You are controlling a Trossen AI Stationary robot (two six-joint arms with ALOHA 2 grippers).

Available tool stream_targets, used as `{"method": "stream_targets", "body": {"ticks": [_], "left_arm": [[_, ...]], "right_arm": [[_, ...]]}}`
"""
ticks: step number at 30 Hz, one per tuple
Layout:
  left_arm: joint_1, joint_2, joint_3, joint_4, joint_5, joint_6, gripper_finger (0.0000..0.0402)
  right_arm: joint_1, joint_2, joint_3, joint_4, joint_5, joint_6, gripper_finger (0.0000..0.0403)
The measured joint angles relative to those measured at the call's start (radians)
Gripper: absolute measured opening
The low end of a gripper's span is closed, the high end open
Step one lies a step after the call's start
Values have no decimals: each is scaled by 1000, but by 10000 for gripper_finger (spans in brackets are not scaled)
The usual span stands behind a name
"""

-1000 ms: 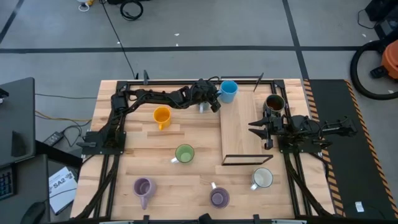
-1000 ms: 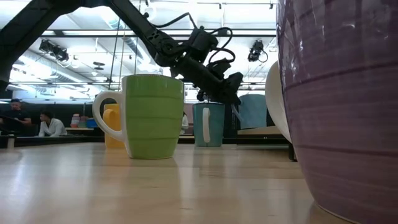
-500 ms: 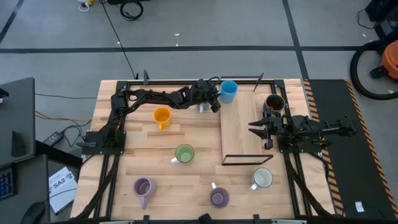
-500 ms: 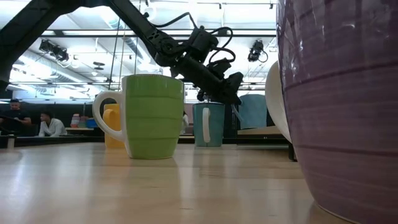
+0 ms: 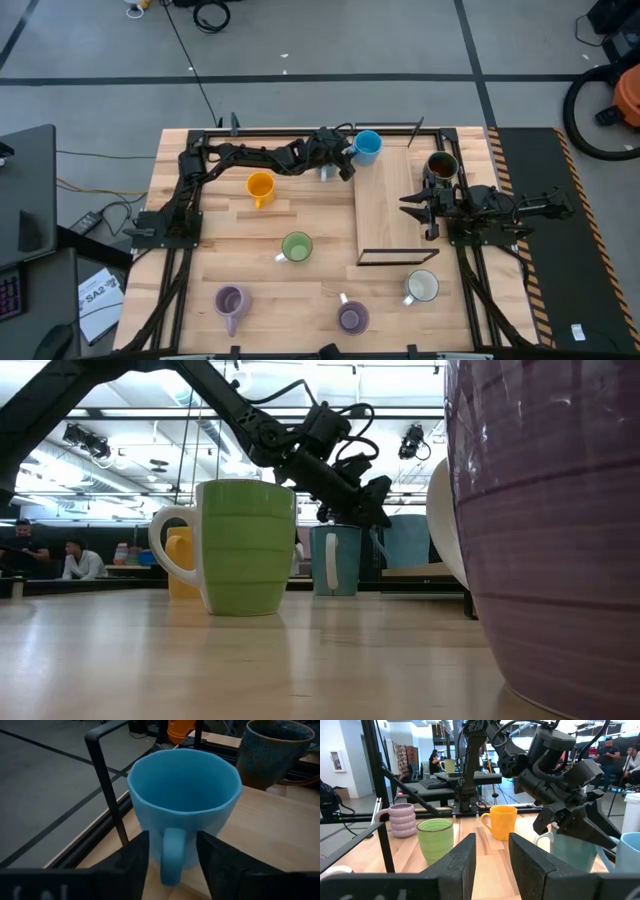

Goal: Place coffee mugs
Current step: Put the light blue mug on the shelf, then put the dark blue patterned mug on the shelf

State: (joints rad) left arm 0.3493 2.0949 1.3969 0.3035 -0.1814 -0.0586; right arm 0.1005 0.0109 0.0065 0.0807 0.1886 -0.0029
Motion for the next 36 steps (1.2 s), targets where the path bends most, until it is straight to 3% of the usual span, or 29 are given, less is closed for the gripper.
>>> {"method": "stream_targets", "body": {"ticks": [5,14,25,30,36], "left_arm": [[0,-7,-1,-1,-1,1,199],[-7,-96,-1,-30,0,2,201],[-73,-366,-10,-352,89,47,201],[-127,-519,-133,-351,80,45,201],[-200,-718,-376,-289,66,45,201]], "right_arm": [[0,0,0,0,0,0,122],[0,0,0,13,0,0,122],[0,0,0,84,0,27,122],[1,0,0,195,-28,114,122],[2,0,0,271,-60,159,125]]}}
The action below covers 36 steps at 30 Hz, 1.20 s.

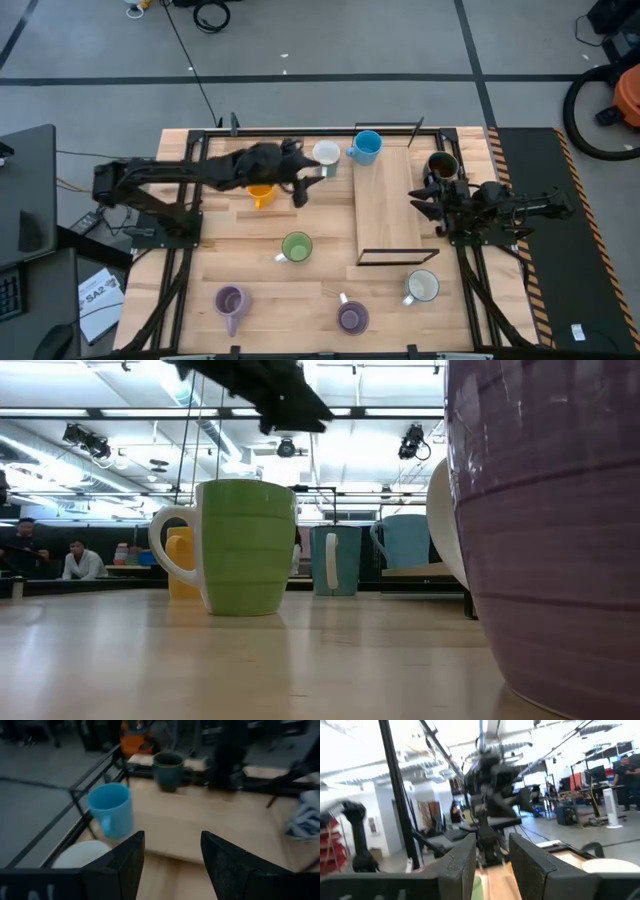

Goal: Place coffee mugs
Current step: Put the dark blue patterned mug on the shelf

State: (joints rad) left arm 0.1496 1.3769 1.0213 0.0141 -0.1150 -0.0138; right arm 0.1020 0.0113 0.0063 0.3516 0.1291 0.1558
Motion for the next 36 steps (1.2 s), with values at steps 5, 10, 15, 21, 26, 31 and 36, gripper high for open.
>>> {"method": "stream_targets", "body": {"ticks": [5,10,15,21,26,31,36], "left_arm": [[-62,-120,-154,78,1,0,201],[-101,-173,-213,93,0,0,201],[-121,-174,-211,94,2,1,201],[-120,-174,-212,94,0,1,201],[-120,-174,-212,94,1,1,201],[-120,-174,-212,94,0,2,201],[-120,-174,-212,94,0,3,201]], "right_arm": [[0,5,0,84,1,17,146],[0,19,16,148,25,22,181],[0,79,134,104,81,-58,201],[0,208,403,-310,242,-107,201],[0,331,640,-747,428,10,201],[-2,432,789,-1097,491,189,201],[-30,511,847,-1364,469,396,201]]}}
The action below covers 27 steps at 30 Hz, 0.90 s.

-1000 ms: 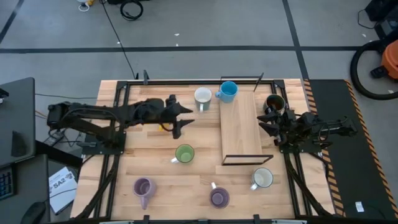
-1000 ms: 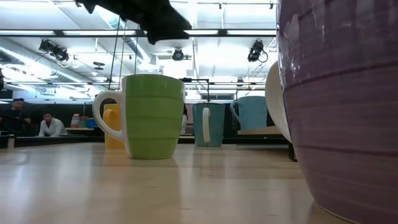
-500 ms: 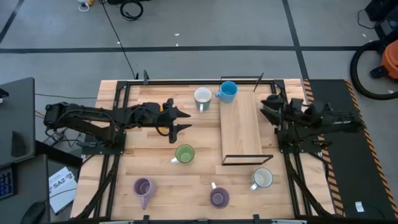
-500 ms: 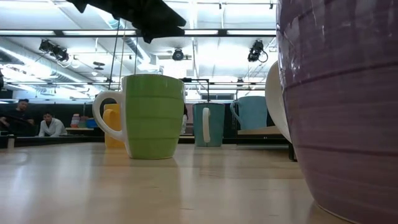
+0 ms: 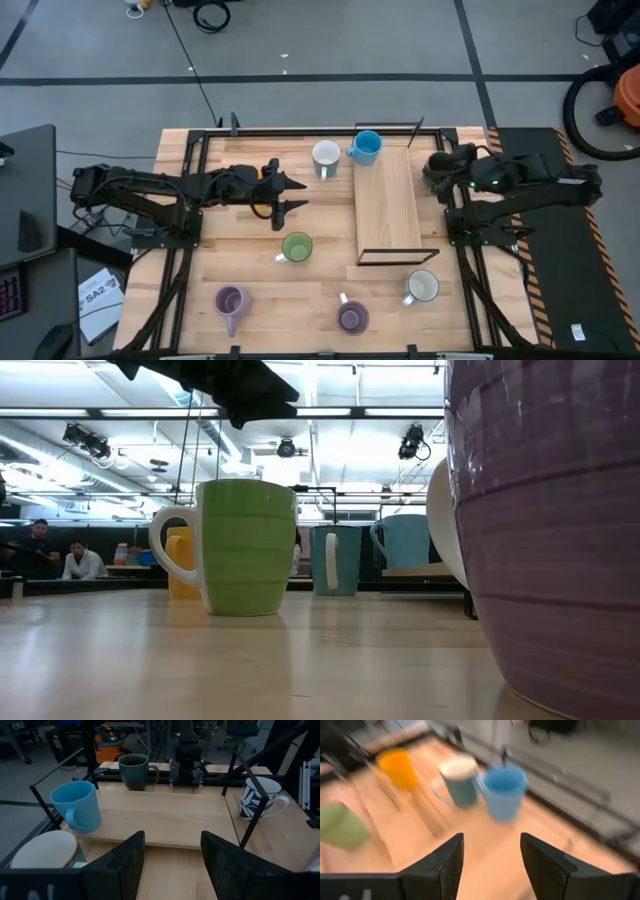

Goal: Place coffee mugs
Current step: Put the dark blue patterned mug on the shelf

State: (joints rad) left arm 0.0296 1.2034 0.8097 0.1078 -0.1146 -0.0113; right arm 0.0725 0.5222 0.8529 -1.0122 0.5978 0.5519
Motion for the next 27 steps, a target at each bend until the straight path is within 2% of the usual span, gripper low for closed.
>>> {"method": "stream_targets", "body": {"ticks": [5,8,20,27], "left_arm": [[0,0,0,0,0,0,201],[0,0,0,0,0,0,201],[0,0,0,0,0,-1,201],[0,0,0,0,0,-3,201]], "right_arm": [[-64,61,2,-200,-95,172,201],[-107,90,2,-257,-96,206,201],[-295,225,2,-193,-94,103,201],[-425,335,2,-237,-163,99,201]]}}
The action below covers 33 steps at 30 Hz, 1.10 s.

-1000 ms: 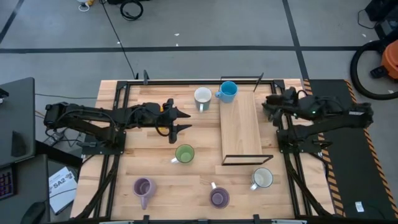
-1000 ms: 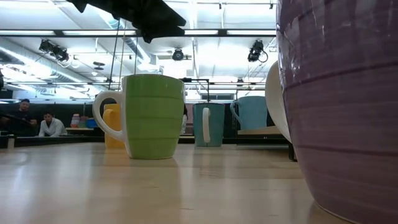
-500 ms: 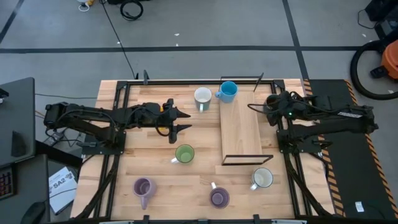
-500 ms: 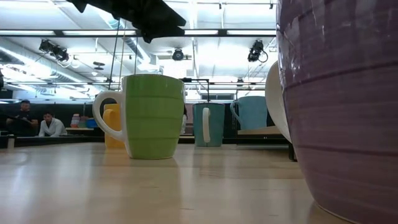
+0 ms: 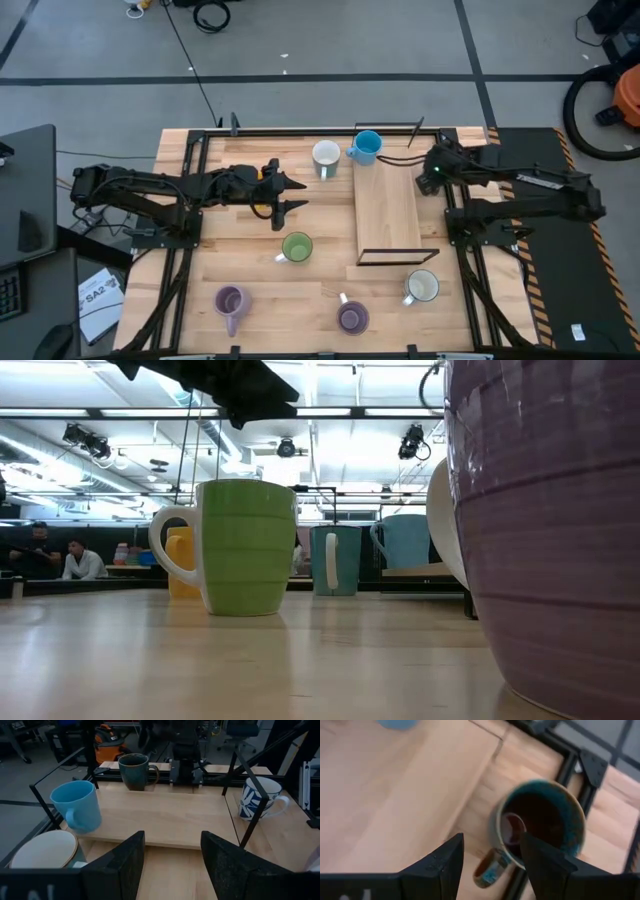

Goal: Place coffee mugs
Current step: Put the dark blue patterned mug on the shelf

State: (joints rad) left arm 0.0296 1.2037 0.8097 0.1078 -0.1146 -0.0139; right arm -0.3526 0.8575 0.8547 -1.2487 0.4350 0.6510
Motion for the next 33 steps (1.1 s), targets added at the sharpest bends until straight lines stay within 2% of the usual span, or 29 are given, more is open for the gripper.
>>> {"method": "stream_targets", "body": {"ticks": [6,17,24,33], "left_arm": [[0,0,0,0,0,0,201],[0,0,0,0,0,1,201],[0,0,0,1,0,1,201],[0,0,0,1,0,1,201]], "right_arm": [[-82,55,0,-4,-44,-37,201],[-181,142,-1,2,-39,-114,201],[-201,202,-57,100,-115,-166,201],[-230,235,-59,105,-91,-201,194]]}}
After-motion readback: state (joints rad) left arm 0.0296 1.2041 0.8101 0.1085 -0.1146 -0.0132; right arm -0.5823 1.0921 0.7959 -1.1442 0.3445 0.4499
